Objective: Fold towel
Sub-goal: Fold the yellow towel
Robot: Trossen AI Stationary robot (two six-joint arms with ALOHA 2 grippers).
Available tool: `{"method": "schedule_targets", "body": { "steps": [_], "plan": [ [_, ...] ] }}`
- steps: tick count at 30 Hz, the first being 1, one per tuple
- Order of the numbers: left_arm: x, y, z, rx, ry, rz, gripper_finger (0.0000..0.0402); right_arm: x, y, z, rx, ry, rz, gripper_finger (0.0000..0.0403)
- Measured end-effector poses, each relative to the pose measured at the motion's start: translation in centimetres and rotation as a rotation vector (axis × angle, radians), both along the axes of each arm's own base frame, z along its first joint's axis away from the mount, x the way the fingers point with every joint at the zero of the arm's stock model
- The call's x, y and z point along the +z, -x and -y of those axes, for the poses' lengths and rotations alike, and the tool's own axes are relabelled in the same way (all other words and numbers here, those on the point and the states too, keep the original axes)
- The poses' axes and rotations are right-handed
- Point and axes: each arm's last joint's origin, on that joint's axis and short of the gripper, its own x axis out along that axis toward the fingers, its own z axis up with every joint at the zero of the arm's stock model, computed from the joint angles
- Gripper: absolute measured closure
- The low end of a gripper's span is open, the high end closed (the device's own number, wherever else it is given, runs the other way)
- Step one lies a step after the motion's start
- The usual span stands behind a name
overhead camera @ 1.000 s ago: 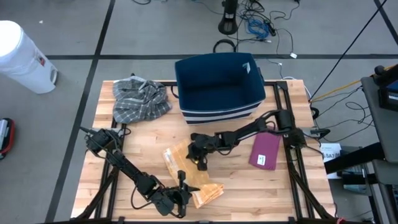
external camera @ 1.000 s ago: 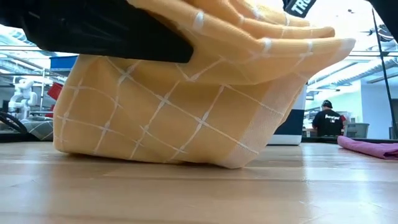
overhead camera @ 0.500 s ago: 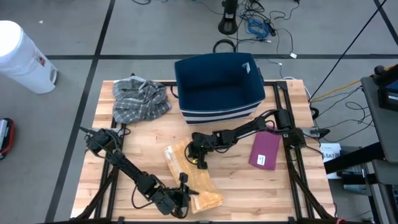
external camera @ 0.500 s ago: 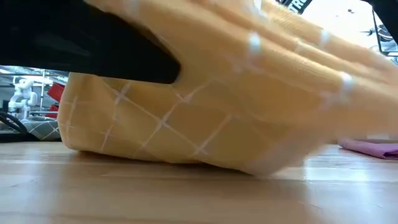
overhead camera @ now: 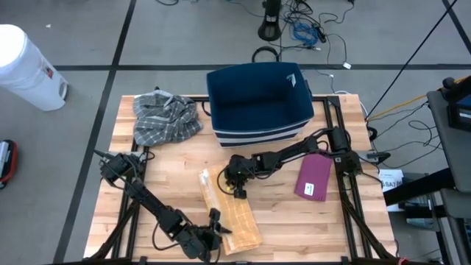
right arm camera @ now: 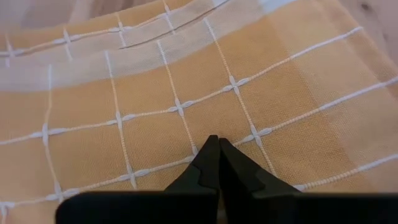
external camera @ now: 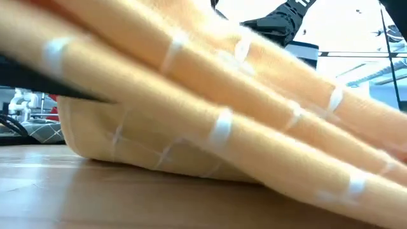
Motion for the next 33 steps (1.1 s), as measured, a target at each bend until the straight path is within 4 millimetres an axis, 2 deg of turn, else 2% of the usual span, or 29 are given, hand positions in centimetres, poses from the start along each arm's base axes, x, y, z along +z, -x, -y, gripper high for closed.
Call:
{"method": "schedule_targets", "body": {
  "steps": [18,33],
  "plan": [
    [-0.2,0.5,0.3,-0.065,-0.075,-0.02,0.0282,0.9,1.2,1.4,-0.206,-0.018,-0.114,0.0403],
    [0.2,0.2,0.6,-0.142,-0.11,0.018,0.0282,0.9,1.1,1.5,-0.223,-0.028,-0.115,0.0403]
  ]
}}
